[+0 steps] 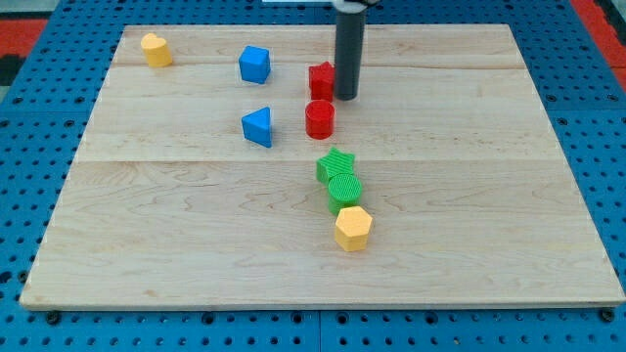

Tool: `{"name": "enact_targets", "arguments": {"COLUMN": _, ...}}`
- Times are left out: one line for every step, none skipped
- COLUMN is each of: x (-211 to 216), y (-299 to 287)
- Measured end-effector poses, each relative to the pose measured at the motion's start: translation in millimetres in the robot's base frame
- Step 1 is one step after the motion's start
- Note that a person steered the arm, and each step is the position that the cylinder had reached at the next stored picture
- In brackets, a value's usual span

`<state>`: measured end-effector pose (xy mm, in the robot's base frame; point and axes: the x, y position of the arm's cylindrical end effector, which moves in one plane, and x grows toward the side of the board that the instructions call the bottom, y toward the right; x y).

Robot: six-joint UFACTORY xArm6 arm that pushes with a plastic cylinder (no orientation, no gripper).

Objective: Push the red star towards the top center

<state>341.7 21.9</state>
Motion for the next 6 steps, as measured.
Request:
{"name": "enact_targets", "arguments": {"x": -36.9, "y": -37.4}}
{"name": "enact_targets", "arguments": {"x": -67.5, "y": -47.0}}
{"name": "enact_targets", "arguments": {"x": -54.9, "y": -78.3}}
{"name": "enact_targets", "arguments": {"x": -65.8, "y": -134.9}}
{"name": "enact_targets", "arguments": {"x": -90.8, "y": -96.1}}
{"name": "enact_targets", "arguments": {"x": -92.8, "y": -66.2}}
